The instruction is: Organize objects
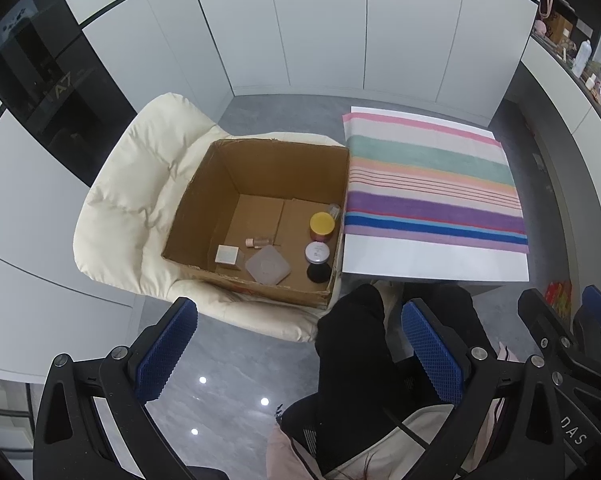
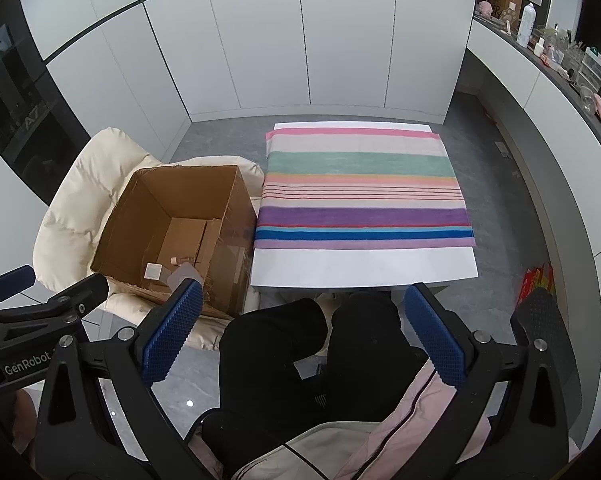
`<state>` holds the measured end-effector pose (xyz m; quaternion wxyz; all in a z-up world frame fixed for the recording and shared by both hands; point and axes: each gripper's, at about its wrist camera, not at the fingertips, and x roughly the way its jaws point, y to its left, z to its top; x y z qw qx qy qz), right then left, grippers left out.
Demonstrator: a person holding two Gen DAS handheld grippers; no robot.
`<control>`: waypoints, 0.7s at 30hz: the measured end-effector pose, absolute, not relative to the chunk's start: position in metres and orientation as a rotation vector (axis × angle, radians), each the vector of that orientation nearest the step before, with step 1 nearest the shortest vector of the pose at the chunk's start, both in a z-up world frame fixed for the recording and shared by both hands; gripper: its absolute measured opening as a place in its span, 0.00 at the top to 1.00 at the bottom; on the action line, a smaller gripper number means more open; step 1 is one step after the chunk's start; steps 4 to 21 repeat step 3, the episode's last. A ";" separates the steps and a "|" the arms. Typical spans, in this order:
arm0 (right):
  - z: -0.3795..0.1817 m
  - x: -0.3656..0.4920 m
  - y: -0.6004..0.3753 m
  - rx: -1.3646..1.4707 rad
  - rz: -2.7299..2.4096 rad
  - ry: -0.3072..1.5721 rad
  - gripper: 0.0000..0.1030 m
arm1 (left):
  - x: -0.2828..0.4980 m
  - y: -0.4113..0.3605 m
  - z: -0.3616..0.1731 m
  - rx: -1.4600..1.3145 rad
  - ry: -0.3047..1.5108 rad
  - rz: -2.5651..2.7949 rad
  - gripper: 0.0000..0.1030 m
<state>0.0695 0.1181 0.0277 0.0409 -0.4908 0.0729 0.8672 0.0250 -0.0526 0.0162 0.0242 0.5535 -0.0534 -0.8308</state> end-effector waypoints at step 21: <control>0.027 0.070 0.119 -1.506 2.655 0.227 0.01 | 0.025 -0.051 0.016 1.710 -0.170 -2.570 0.00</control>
